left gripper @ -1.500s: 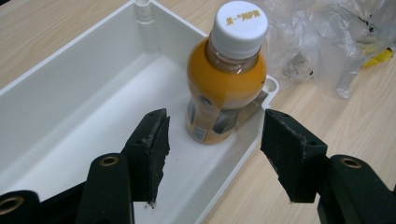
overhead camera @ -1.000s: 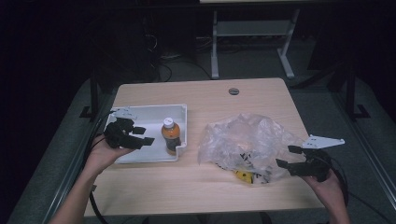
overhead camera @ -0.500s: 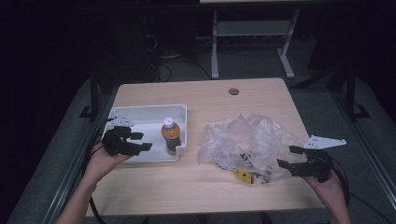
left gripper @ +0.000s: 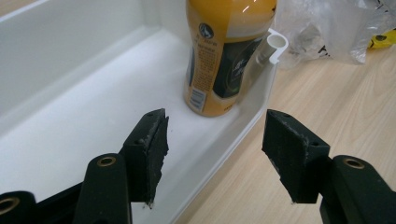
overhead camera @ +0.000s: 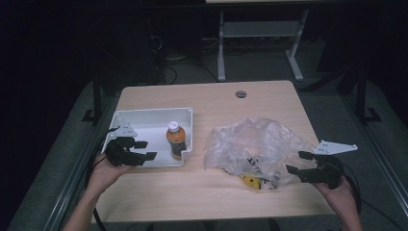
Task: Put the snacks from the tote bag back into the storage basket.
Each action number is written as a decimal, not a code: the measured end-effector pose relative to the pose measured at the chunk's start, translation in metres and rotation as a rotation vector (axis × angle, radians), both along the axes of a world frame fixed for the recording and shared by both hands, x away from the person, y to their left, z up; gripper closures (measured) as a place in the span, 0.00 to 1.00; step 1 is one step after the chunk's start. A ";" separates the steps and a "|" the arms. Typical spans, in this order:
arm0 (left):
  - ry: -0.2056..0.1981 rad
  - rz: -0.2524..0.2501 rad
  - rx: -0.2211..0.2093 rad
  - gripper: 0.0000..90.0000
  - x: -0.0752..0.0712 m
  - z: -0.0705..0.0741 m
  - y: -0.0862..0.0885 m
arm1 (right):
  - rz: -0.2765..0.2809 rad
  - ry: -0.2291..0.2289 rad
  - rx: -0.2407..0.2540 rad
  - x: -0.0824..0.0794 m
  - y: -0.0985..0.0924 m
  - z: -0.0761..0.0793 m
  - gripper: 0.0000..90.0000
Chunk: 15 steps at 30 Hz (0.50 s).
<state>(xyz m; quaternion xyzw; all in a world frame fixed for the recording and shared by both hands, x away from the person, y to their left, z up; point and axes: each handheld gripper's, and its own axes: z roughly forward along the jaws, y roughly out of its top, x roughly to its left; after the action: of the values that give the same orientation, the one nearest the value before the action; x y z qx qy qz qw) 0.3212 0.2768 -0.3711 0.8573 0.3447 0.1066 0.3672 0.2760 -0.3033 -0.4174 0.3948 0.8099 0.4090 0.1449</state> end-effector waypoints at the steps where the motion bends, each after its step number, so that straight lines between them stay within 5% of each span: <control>1: 0.002 0.002 -0.003 0.44 -0.001 -0.001 0.001 | 0.000 0.000 -0.001 0.000 0.000 0.000 0.26; 15: 0.009 0.018 -0.026 0.43 -0.008 -0.017 0.005 | 0.009 -0.001 -0.008 0.000 0.004 0.000 0.26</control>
<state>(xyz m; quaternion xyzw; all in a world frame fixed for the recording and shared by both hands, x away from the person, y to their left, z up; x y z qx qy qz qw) 0.3132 0.2814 -0.3878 0.8498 0.3554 0.1017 0.3758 0.2757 -0.2996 -0.4177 0.3904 0.8132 0.4064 0.1450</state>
